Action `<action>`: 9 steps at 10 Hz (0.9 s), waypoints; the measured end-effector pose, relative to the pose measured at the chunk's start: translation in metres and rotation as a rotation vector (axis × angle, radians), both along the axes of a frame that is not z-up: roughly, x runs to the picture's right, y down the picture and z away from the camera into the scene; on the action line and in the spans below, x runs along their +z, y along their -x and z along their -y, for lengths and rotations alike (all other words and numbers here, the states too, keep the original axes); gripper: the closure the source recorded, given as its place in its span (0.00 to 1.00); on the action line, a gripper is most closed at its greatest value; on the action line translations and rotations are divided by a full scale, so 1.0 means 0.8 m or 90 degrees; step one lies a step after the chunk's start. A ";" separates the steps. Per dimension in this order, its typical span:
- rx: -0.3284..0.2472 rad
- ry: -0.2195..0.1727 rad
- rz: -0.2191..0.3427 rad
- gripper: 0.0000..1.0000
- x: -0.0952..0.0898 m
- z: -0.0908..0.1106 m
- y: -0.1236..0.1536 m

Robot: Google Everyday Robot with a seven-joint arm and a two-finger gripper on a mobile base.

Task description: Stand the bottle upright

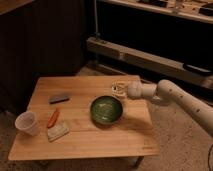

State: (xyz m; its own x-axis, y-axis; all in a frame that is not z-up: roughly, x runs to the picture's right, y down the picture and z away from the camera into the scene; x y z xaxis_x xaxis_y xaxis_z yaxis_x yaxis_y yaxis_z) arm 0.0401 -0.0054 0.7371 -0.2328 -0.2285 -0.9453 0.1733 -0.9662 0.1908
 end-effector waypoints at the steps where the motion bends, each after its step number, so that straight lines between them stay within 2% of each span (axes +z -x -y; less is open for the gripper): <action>1: 0.026 0.044 0.001 0.95 -0.009 0.010 0.009; 2: 0.042 0.076 0.006 1.00 -0.021 0.021 0.019; 3: 0.053 0.089 0.007 1.00 -0.032 0.031 0.025; 5: 0.069 0.110 0.005 1.00 -0.053 0.045 0.029; 6: 0.078 0.117 0.004 1.00 -0.056 0.045 0.028; 9: 0.123 0.140 0.006 1.00 -0.080 0.045 -0.007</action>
State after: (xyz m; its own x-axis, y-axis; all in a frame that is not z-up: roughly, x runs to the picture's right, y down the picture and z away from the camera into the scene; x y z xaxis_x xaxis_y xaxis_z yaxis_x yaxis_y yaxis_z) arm 0.0460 -0.0417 0.6734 -0.1560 -0.4677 -0.8700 0.3477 -0.8504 0.3948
